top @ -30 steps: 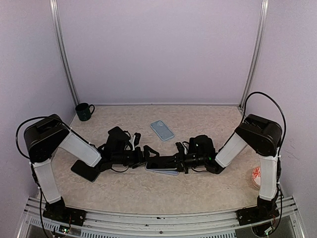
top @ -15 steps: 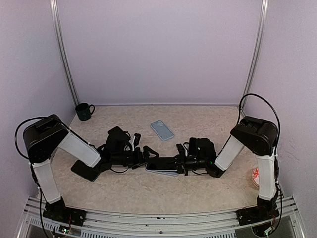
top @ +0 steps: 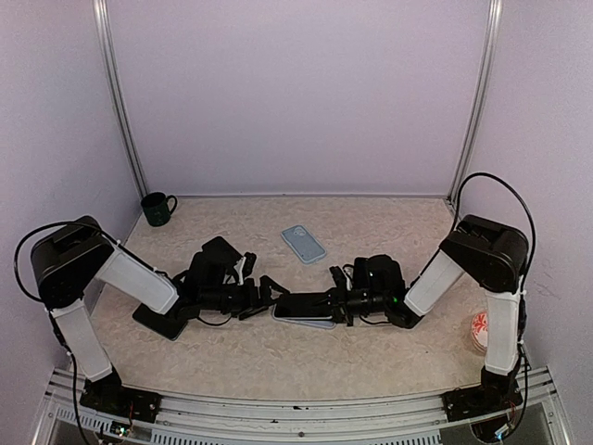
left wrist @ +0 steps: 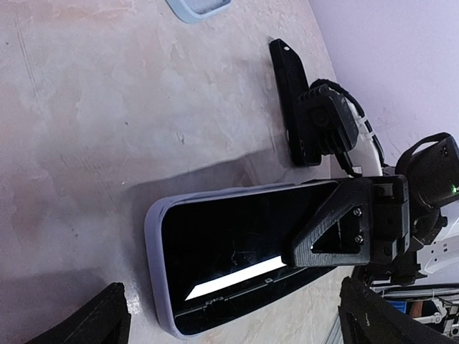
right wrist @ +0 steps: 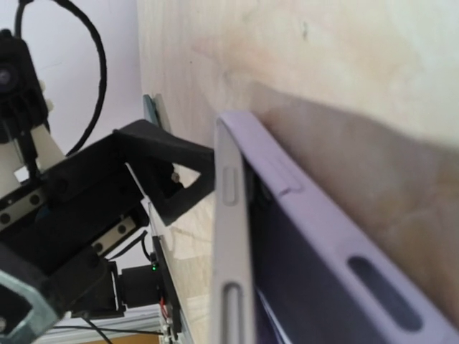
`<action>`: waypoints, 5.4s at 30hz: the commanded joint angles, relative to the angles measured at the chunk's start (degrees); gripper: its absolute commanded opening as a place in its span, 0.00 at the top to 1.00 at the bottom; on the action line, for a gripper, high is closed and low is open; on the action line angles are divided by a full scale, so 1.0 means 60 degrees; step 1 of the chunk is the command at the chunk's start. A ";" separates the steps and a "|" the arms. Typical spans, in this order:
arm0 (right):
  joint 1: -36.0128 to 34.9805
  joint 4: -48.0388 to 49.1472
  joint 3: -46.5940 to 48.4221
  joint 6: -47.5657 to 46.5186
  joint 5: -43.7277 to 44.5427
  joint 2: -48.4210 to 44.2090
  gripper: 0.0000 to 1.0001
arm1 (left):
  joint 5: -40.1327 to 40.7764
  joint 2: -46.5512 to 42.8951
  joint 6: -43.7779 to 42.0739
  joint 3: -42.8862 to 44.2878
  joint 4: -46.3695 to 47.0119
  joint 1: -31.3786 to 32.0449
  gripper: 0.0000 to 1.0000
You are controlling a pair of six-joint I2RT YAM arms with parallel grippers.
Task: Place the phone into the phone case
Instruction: Install the phone into the phone case, then pass from the right arm to the left, then press the phone case onto the phone.
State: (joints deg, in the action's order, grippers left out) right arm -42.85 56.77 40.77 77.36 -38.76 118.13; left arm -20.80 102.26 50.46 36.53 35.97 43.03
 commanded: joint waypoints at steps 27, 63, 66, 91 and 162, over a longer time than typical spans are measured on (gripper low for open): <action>-0.0172 0.1824 0.0050 -0.0492 -0.0551 -0.0770 1.00 | -0.1261 -0.0582 -0.0115 -0.0449 0.0866 -0.0026 0.01; -0.0519 0.1385 0.0360 -0.1321 -0.0864 -0.0441 1.00 | -0.2180 -0.0651 0.0045 -0.0354 0.1853 0.0197 0.46; -0.0519 0.1436 0.0331 -0.1336 -0.0864 -0.0425 1.00 | -0.2222 -0.0680 0.0054 -0.0388 0.1933 0.0211 0.47; -0.0521 -0.0108 0.0522 -0.2154 -0.0671 -0.0892 0.65 | -0.2369 -0.0578 0.0193 -0.0537 0.2413 0.0238 0.60; 0.0408 -0.6977 -0.0252 -0.6775 -0.1139 -0.6060 0.37 | -0.3518 -0.2320 -0.0260 -0.1230 0.3203 -0.0200 1.00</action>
State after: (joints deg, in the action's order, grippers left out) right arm -40.80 9.30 40.56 37.50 -41.15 81.21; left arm -38.89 91.48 50.06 29.78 48.07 41.95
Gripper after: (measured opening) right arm 0.627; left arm 0.123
